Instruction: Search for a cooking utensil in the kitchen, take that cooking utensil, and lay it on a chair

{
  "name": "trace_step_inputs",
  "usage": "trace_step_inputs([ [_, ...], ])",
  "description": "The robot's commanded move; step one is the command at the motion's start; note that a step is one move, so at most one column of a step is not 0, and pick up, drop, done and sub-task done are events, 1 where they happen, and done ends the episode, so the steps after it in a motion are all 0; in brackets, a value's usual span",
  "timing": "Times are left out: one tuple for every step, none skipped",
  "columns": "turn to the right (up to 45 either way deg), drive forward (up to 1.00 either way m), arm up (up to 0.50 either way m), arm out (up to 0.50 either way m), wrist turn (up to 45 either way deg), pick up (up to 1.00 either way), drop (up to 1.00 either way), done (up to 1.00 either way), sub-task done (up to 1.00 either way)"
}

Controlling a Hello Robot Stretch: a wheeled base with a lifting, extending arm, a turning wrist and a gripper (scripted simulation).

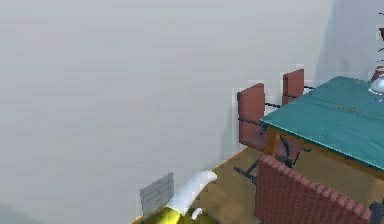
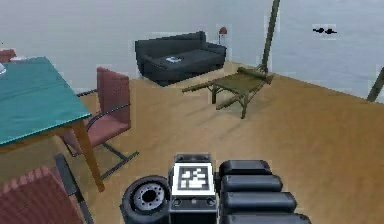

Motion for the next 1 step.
trace_step_inputs([
  [-9.0, 0.00, 0.00, 0.00, 0.0, 0.00, 0.00, 0.00, 0.00],
])
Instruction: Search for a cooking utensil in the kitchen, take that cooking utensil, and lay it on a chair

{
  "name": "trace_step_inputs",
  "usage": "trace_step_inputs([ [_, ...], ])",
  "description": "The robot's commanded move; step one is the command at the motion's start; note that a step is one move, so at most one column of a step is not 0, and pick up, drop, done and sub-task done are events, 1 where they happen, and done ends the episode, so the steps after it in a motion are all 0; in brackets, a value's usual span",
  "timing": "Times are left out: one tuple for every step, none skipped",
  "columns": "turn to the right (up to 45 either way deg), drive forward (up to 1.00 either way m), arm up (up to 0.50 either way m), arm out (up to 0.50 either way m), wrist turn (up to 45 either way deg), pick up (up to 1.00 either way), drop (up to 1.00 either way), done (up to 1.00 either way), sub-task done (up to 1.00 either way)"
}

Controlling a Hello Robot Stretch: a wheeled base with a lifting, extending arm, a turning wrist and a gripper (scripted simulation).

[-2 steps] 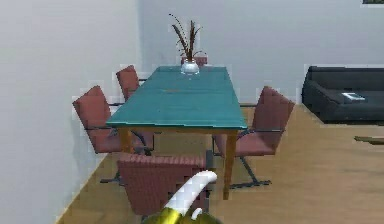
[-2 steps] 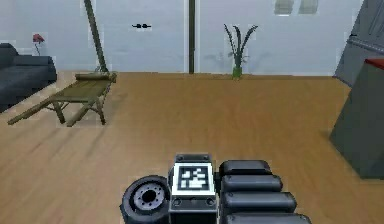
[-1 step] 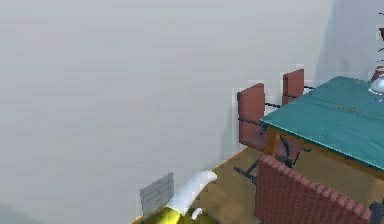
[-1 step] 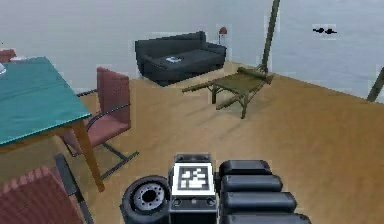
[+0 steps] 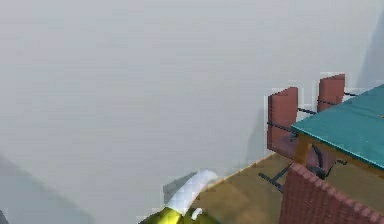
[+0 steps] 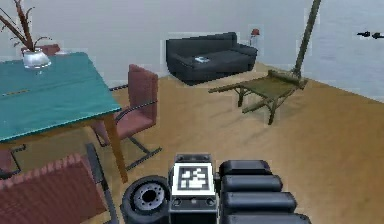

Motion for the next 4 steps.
trace_step_inputs([
  [0.0, 0.70, 0.00, 0.00, 0.0, 0.00, 0.00, 0.00, 0.00],
  [45.0, 0.00, 0.00, 0.00, 0.0, 0.00, 0.00, 0.00, 0.00],
  [3.0, 0.00, 0.00, 0.00, 0.0, 0.00, 0.00, 0.00, 0.00],
  [-39.0, 0.00, 0.00, 0.00, 0.0, 0.00, 0.00, 0.00, 0.00],
])
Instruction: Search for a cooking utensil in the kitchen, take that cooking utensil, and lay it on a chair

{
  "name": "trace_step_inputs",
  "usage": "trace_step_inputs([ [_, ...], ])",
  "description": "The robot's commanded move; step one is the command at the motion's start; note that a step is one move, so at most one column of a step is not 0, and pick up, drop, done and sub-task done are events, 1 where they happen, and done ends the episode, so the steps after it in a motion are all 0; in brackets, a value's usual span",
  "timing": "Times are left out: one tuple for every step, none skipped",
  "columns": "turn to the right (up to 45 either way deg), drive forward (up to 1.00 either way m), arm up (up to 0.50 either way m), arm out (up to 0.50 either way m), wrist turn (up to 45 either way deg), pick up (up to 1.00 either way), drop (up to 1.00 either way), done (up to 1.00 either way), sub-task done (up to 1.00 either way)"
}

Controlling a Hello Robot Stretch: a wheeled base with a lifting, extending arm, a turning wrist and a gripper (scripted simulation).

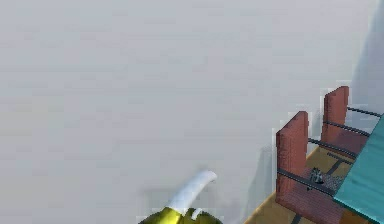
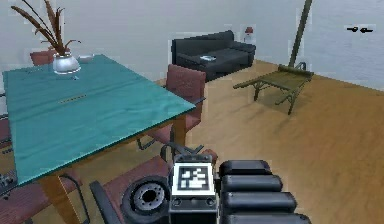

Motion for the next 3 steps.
trace_step_inputs([
  [0.0, 0.00, 0.00, 0.48, 0.0, 0.00, 0.00, 0.00, 0.00],
  [0.0, 0.00, 0.00, 0.00, 45.0, 0.00, 0.00, 0.00, 0.00],
  [0.0, 0.00, 0.00, 0.00, 12.0, 0.00, 0.00, 0.00, 0.00],
])
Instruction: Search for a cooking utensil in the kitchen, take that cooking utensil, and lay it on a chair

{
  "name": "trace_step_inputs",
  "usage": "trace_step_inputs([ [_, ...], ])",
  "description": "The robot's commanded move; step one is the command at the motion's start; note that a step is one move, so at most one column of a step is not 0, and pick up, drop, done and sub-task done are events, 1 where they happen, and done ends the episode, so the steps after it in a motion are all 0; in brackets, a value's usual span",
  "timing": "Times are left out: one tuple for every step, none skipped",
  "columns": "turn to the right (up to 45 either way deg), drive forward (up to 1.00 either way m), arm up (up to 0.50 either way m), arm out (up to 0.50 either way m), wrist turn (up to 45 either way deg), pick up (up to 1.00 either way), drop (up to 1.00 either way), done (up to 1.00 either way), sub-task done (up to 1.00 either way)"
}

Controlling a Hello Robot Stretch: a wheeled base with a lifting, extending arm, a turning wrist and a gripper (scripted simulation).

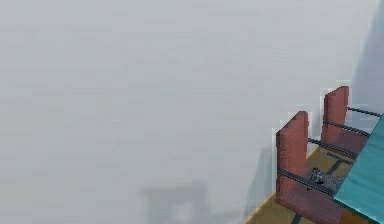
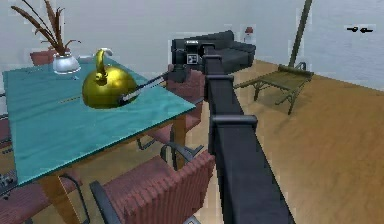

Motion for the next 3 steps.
trace_step_inputs([
  [0.0, 0.00, -0.36, 0.00, 0.0, 0.00, 0.00, 0.00, 0.00],
  [0.0, 0.00, -0.32, 0.00, 0.0, 0.00, 0.00, 0.00, 0.00],
  [0.0, 0.00, 0.00, 0.00, 0.0, 0.00, 1.00, 0.00, 0.00],
])
